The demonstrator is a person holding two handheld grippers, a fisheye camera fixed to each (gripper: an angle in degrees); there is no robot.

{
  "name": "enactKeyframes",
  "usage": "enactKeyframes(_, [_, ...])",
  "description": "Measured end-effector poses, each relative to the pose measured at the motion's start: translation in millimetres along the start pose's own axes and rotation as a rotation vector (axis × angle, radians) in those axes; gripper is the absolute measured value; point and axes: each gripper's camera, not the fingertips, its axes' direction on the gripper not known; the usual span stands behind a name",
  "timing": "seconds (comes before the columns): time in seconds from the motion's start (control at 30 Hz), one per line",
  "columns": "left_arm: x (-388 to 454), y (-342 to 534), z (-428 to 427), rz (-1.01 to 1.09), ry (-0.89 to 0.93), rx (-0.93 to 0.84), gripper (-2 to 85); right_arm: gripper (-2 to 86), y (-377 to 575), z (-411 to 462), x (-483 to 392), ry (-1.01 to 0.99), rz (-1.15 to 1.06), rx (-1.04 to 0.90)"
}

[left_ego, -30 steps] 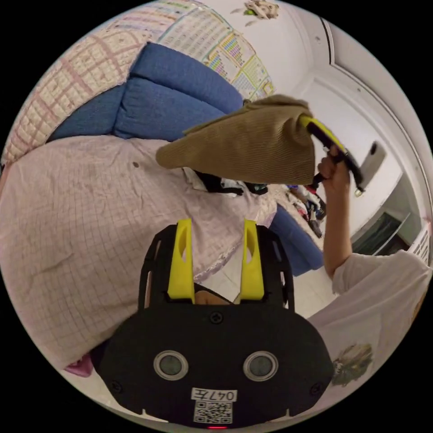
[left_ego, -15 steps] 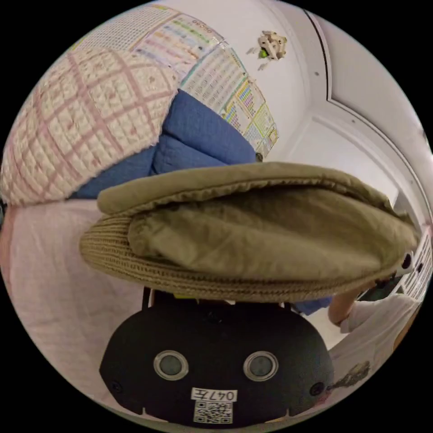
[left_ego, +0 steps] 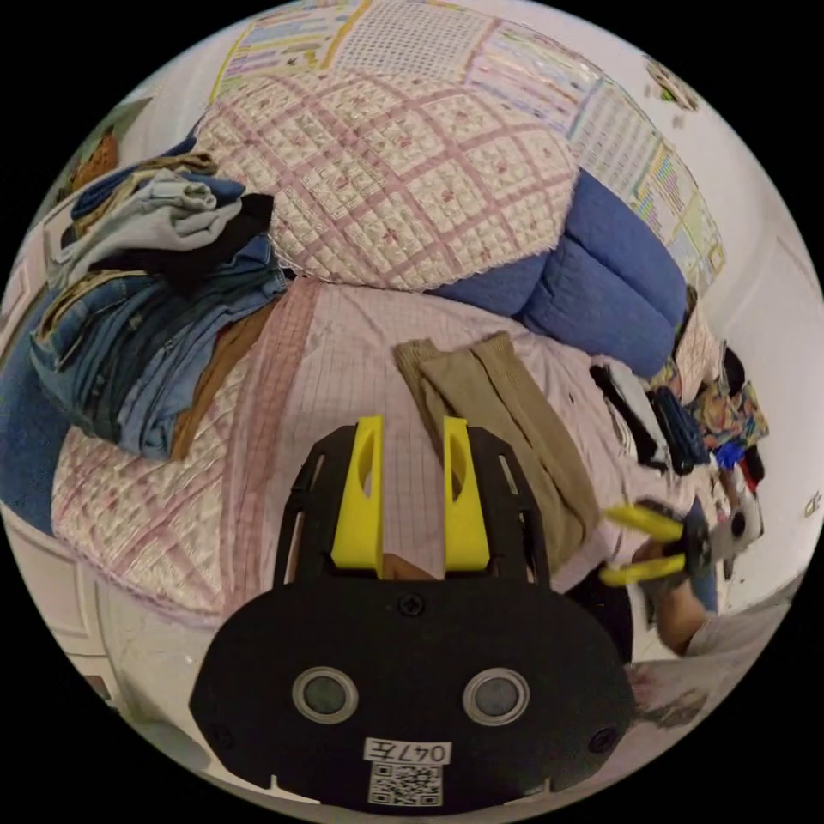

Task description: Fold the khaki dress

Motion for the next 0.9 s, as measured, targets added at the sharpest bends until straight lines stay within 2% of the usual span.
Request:
enactKeyframes(0.13, [53,96,-13,0.012,0.016,0.063,9.6,10.0,50,-36,-8,0.037,0.146,0.042])
enactKeyframes(0.2, [69,126,-7,0.003,-0.004,0.06,9.2,9.5,66,-40,-31,0.04,0.149,0.066])
enactKeyframes(0.4, [100,181,24,0.086,-0.06,-0.04,9.0,8.8,85,-3,-150,-0.012,-0.014,-0.022])
enactKeyframes(0.57, [113,220,39,0.105,-0.049,-0.035,9.3,8.4,112,43,-237,0.093,-0.148,-0.146])
enactKeyframes(0.7, [128,244,59,0.155,-0.113,-0.023,9.3,5.0,160,54,-295,0.18,-0.25,-0.23])
enactKeyframes(0.8, [138,259,77,0.2,-0.145,-0.032,9.2,1.0,199,19,-316,0.248,-0.296,-0.233])
enactKeyframes(0.9, [142,277,94,0.222,-0.165,-0.043,8.4,0.0,242,-74,-296,0.366,-0.221,-0.102])
